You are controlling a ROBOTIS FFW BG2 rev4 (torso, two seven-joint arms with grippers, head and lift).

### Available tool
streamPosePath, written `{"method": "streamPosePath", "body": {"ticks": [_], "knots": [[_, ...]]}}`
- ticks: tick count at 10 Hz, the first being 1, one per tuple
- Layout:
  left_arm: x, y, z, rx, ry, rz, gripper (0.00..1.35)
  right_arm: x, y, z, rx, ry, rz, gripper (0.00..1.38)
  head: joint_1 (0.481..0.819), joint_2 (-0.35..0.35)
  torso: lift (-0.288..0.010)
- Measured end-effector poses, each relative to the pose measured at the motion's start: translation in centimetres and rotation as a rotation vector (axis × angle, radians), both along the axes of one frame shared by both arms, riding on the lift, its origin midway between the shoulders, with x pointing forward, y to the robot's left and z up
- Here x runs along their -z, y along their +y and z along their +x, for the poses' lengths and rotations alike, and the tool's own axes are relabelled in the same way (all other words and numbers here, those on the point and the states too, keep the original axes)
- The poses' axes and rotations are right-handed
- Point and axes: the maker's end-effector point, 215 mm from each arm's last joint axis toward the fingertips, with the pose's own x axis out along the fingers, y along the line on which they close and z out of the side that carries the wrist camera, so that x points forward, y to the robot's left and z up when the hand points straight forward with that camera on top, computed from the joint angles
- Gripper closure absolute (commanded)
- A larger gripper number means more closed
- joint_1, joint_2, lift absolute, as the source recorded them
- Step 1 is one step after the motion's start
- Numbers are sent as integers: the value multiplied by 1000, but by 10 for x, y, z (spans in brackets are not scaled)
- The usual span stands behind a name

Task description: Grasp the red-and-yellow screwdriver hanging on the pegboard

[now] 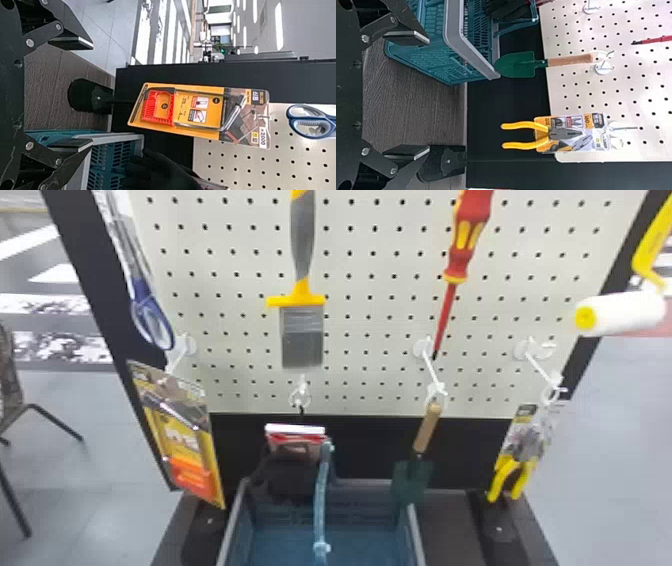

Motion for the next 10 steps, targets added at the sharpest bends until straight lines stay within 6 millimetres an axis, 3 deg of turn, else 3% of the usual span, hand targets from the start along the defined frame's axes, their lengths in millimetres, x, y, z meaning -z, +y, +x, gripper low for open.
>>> {"method": "streamPosePath", "body": {"ticks": [7,10], "knots": [[0,0,0,0,0,-1,407,-1,1,0,-4,-2,2,320,549,0,-100],[1,0,-1,0,3,-2,407,-30,5,16,-13,-49,10,318,549,0,-100]]}}
